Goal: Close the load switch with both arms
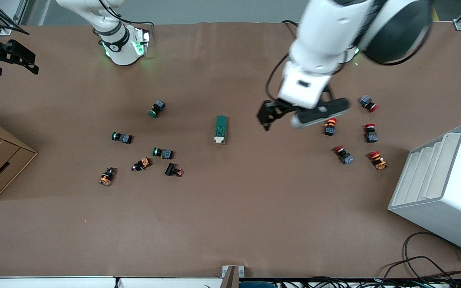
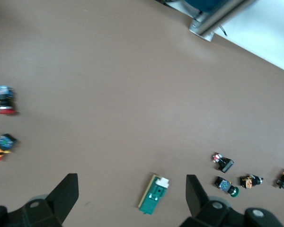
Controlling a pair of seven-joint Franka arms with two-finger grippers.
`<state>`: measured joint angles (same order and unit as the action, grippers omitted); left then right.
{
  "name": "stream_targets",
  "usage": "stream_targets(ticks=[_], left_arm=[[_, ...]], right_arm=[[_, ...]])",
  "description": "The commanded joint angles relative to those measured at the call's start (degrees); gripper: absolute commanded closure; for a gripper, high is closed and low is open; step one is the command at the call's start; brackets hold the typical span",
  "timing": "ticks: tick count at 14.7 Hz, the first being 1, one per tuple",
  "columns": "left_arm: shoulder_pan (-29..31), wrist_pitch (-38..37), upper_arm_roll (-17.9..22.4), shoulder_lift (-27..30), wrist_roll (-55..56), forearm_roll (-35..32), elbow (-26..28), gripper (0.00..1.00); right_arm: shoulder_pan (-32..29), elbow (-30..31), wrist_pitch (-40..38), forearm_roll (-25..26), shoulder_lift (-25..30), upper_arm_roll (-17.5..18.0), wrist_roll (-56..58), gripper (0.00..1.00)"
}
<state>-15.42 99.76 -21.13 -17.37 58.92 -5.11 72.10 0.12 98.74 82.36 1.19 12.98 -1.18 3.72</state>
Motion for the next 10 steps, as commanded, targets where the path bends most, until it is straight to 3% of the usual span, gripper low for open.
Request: stream_targets(ticks=[1,4,7,10], left_arm=[[0.6,-3.4,2.5,3.5,-0.8,2.6,2.6,0.0],[4.8,-4.7,3.7,8.0,-0.9,4.1,6.5,0.0],[7.1,-6.1,6.2,9.5,-1.0,4.7,6.7,0.0],[10.1,-11.4,10.0,12.0,-9.7,11.6,6.9,0.0]], right_arm=[[-0.5,1.3,0.4,0.0,1.1,0.5,0.3,0.0],[-0.5,1.3,0.4,0.0,1.1,0.5,0.3,0.0],[-0.4,1.3,0.4,0.0,1.1,0.6,0.3,0.0],[-0.4,1.3,0.3,0.0,1.1,0.6,0.3,0.0]])
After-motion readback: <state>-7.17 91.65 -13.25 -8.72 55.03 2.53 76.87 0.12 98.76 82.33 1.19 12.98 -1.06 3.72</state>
